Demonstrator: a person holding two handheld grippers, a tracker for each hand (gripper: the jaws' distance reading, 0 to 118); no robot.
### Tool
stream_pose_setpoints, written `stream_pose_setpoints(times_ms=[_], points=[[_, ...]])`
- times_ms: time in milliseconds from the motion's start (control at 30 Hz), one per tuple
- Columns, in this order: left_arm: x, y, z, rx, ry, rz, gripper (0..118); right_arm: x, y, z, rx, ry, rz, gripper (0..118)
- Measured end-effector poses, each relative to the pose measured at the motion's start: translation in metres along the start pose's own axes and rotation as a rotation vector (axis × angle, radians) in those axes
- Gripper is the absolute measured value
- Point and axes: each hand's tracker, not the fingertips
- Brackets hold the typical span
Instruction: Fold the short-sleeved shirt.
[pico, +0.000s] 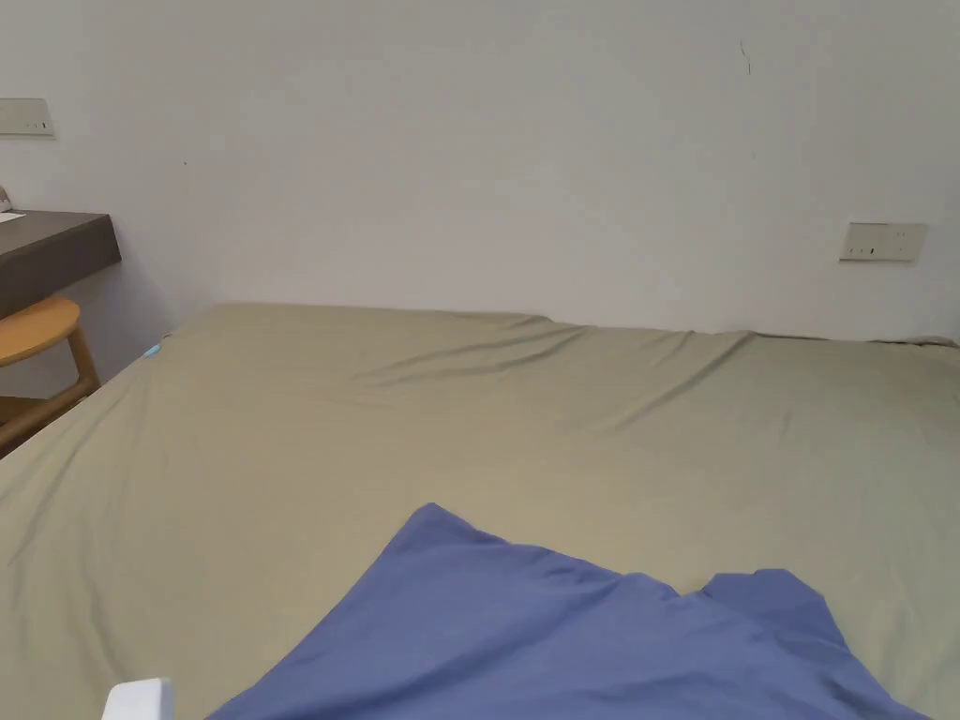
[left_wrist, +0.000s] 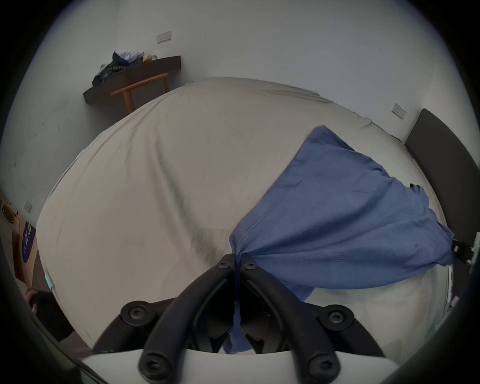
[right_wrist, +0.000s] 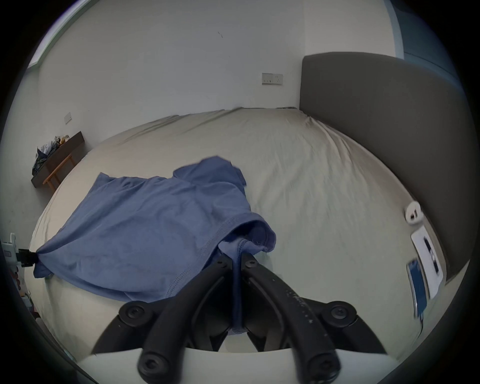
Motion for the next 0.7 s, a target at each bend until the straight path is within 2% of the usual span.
stream_pose_setpoints(times_ms=[67, 267, 367, 467, 600, 700], points=[[0.006, -0.021, 0.028, -0.008, 0.012, -0.012, 3, 0.005, -0.019, 0.011, -0.013, 0.003, 0.003, 7], [-0.013, -0.071, 0.065, -0.049, 0.024, -0.065, 3, 0.006, -0.080, 0.045, -0.071, 0.006, 0.093, 7], [-0.015, -0.091, 0.081, -0.087, 0.031, -0.092, 3, 0.003, -0.106, 0.058, -0.115, 0.009, 0.103, 7], [-0.015, -0.112, 0.090, -0.133, 0.045, -0.093, 3, 0.008, -0.126, 0.059, -0.182, 0.018, 0.078, 7], [-0.008, -0.137, 0.094, -0.192, 0.062, -0.144, 3, 0.012, -0.146, 0.056, -0.242, 0.027, 0.007, 7], [0.001, -0.147, 0.092, -0.185, 0.062, -0.153, 4, 0.011, -0.153, 0.052, -0.242, 0.024, -0.003, 8]])
